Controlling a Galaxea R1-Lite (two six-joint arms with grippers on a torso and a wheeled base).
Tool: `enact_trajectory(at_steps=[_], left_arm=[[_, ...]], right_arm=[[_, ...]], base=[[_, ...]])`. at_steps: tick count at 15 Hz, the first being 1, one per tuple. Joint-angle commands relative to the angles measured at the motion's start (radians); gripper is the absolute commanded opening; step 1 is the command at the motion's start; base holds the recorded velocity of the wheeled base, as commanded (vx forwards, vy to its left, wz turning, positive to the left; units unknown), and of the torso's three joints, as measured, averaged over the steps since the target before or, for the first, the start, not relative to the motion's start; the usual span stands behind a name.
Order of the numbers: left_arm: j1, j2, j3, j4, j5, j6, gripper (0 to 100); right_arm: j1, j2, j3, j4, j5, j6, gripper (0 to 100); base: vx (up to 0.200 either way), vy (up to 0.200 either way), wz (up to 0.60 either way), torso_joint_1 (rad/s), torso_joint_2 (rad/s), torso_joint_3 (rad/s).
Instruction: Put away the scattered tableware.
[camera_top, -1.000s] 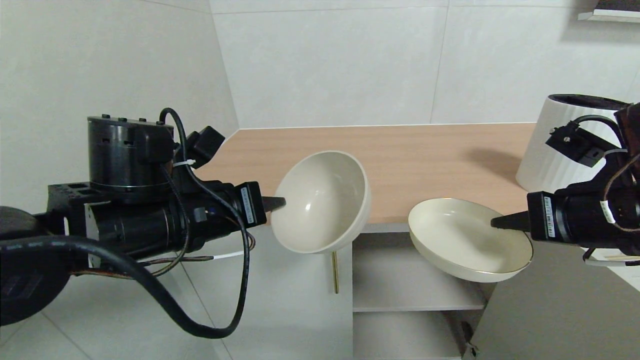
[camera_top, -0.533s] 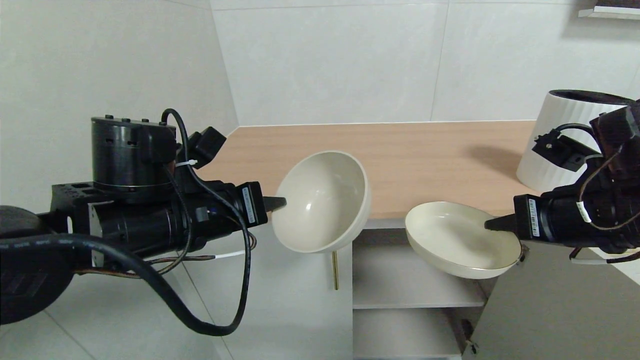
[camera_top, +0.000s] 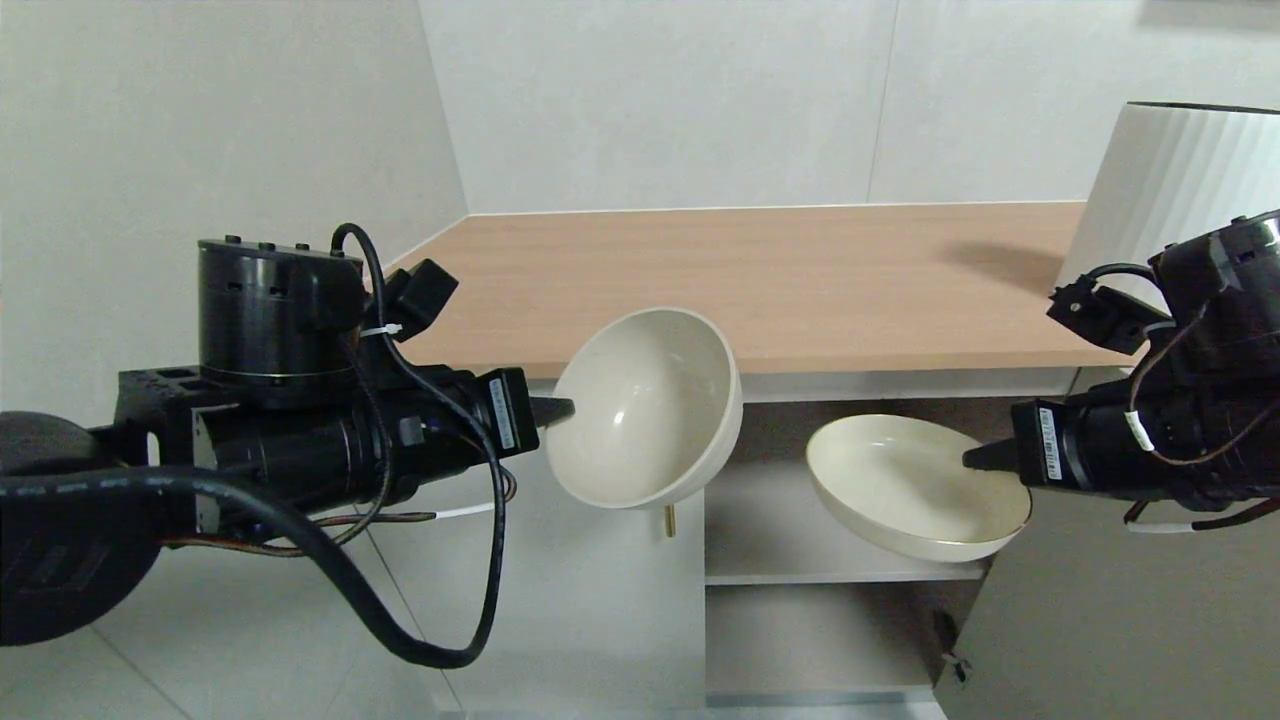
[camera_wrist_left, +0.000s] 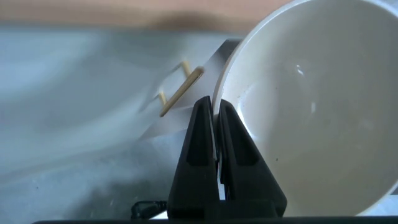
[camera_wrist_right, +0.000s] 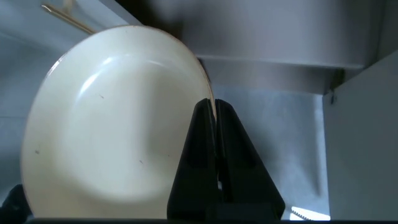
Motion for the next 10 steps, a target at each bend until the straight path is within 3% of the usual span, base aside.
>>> enact_trajectory(at_steps=[1, 5, 10], left_arm=[[0.000, 0.002, 0.000, 0.000, 0.000, -0.001, 0], [0.000, -0.004, -0.002, 0.000, 0.000, -0.002, 0], [0.000, -0.010, -0.002, 0.000, 0.000, -0.001, 0]], right_arm=[[0.000, 0.010, 0.000, 0.000, 0.000, 0.000, 0], [0.000, 0.027, 0.000, -0.001, -0.001, 0.000, 0], [0.000, 0.041, 0.002, -0.003, -0.001, 0.000, 0]], base=[[0.000, 0.000, 0.00, -0.134, 0.45, 0.320], [0.000, 0.000, 0.00, -0.077, 0.40, 0.304], [0.000, 0.000, 0.00, -0.013, 0.05, 0.029]])
